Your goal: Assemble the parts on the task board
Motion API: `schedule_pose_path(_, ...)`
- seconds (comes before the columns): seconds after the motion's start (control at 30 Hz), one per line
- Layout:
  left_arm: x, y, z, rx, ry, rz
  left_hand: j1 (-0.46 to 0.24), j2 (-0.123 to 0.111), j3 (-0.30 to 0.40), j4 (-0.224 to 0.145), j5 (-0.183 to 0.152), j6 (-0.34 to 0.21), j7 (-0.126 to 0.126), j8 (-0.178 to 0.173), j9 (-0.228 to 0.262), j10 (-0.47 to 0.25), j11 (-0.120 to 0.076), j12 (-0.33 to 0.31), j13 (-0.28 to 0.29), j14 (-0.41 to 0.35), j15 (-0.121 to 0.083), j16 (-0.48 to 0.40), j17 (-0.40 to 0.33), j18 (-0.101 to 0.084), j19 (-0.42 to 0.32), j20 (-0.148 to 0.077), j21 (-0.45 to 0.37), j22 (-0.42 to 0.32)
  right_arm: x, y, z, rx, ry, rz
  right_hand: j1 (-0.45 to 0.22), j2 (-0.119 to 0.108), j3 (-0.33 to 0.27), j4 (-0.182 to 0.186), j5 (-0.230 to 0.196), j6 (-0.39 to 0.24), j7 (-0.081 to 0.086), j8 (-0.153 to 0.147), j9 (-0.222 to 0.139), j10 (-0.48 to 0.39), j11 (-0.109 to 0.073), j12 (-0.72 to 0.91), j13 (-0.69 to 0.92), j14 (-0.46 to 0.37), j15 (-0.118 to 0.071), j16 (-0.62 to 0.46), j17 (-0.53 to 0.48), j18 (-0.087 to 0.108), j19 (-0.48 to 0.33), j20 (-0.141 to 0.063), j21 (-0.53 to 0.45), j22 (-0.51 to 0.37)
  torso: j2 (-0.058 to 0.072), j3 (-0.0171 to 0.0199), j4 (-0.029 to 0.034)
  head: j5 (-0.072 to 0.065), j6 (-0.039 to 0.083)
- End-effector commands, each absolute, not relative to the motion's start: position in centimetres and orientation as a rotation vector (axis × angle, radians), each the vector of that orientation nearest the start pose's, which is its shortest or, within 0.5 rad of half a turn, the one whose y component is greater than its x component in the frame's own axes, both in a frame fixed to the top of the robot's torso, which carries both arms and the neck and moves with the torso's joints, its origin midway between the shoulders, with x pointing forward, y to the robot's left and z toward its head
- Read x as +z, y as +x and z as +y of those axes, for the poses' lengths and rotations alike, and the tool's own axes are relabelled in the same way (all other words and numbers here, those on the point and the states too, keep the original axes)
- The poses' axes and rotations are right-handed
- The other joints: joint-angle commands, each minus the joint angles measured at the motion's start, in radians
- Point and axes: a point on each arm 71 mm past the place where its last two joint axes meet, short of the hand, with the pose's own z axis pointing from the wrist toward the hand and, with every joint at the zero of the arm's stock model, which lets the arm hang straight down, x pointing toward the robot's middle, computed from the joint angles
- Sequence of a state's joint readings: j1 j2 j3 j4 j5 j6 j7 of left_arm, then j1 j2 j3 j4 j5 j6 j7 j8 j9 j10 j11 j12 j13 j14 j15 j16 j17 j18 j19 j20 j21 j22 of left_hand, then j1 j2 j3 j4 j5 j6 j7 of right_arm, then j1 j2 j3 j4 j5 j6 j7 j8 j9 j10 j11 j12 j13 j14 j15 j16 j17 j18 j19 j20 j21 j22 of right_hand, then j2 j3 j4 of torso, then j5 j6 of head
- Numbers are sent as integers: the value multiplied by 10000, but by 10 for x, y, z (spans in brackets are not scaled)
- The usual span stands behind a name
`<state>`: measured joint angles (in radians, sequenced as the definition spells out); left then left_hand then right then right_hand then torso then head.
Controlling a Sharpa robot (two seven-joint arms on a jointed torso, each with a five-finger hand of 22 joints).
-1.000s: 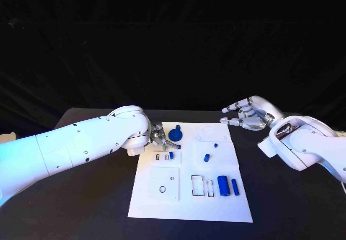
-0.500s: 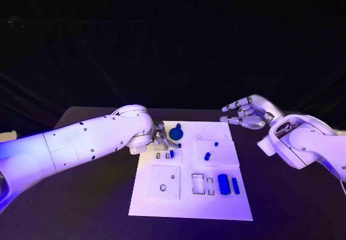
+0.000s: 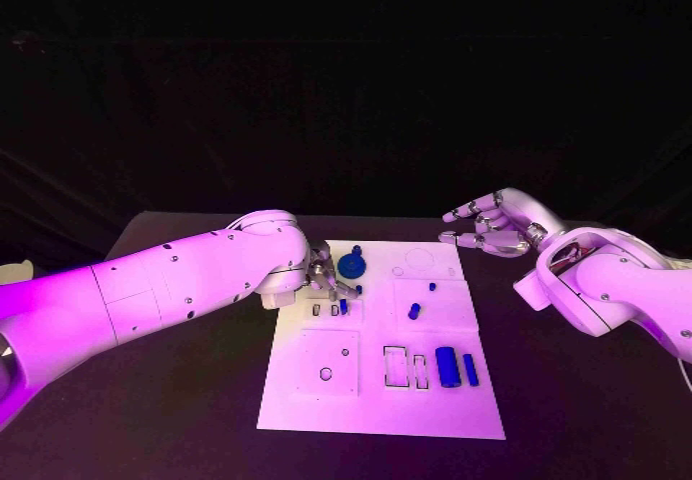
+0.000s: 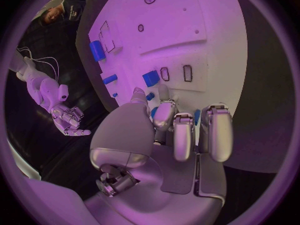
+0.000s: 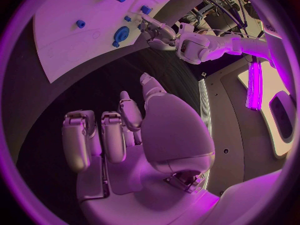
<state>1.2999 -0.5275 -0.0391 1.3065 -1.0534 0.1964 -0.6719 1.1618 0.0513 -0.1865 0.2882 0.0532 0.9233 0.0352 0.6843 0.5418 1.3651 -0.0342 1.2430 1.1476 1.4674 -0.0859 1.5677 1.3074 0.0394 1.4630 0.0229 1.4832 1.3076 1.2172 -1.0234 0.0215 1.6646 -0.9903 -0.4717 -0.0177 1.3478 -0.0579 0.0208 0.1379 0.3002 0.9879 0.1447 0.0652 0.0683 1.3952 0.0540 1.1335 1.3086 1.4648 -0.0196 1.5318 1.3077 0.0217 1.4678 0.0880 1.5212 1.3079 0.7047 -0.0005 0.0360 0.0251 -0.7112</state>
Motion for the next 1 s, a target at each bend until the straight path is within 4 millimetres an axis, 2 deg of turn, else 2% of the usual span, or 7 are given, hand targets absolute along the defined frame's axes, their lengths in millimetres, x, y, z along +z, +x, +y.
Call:
schedule_pose_path(0.03,-194,521,120,-3264,-1024,23625,154,37,1,-30,24,-56,-7,51,41,37,-7,27,16,1034,-73,31,2634,-81,593,-72,65,1111,-137,470,-253,8712,3243,15379,13,48,-67,18,50,79,-20,28,8,-60,-1,-48,-16,881,5,-38,1900,28,469,-9,-65,1614,0,6,6,-3,-11)
schedule_pose_path(1.0,-199,518,115,-3254,-791,23921,487,120,60,-71,78,-110,-14,122,206,53,-15,46,37,1034,-78,31,2634,-87,598,-74,84,1154,-138,471,-252,8735,3210,15486,13,78,-72,33,77,81,-21,26,7,-64,-4,-61,-28,882,4,-38,1902,28,468,-10,-67,1611,5,12,6,33,-48)
